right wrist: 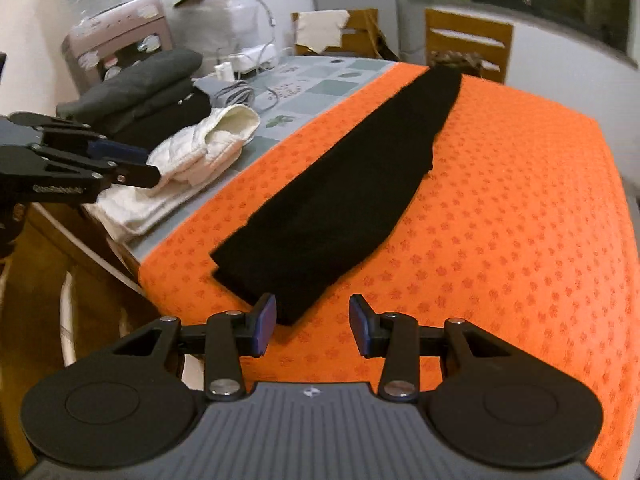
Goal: Fold clothes
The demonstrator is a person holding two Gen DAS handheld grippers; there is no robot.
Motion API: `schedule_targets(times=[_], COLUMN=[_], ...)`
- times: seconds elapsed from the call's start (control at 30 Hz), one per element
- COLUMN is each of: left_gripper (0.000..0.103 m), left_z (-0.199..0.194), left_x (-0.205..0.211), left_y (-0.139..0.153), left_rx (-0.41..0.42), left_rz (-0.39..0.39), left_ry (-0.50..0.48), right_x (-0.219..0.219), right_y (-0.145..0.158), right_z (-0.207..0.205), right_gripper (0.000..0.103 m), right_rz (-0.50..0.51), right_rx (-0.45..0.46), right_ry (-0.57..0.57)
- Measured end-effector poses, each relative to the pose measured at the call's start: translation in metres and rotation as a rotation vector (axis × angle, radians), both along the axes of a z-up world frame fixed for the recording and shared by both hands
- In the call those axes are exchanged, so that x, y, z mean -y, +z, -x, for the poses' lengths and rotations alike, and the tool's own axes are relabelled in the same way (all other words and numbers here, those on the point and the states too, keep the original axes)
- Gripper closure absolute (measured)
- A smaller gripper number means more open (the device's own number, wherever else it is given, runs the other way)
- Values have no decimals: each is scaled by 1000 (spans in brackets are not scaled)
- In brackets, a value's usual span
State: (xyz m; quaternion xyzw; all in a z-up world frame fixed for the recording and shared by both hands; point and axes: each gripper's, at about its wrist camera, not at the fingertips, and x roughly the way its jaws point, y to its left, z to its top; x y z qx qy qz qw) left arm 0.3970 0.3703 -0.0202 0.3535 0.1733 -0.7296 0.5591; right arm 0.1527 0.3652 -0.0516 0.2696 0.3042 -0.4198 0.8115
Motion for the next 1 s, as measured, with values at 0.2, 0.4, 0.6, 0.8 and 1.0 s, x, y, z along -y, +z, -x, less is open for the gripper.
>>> schedule_targets(times=[0.2, 0.4, 0.6, 0.8, 1.0], left_gripper=[69, 69, 61, 60, 60], left_z=[-12, -14, -17, -7, -1], left_x=[3, -5, 3, 9, 23], left_y=[37, 74, 124, 102, 37], left_rx=[-70, -61, -92, -74, -63], left_rz=[0, -28, 31, 86, 22], left_ry=[-78, -145, -217, -243, -201], right_x=[-24, -52, -36, 0, 27], right_y=[41, 86, 140, 142, 82], right_z=[14, 47, 57, 41, 19], right_gripper=[57, 57, 57, 55, 55], right_rz=[-1, -109, -60, 27, 35], right_rx=[39, 94, 80, 18, 8], right_ry=[-87, -227, -207, -121, -65])
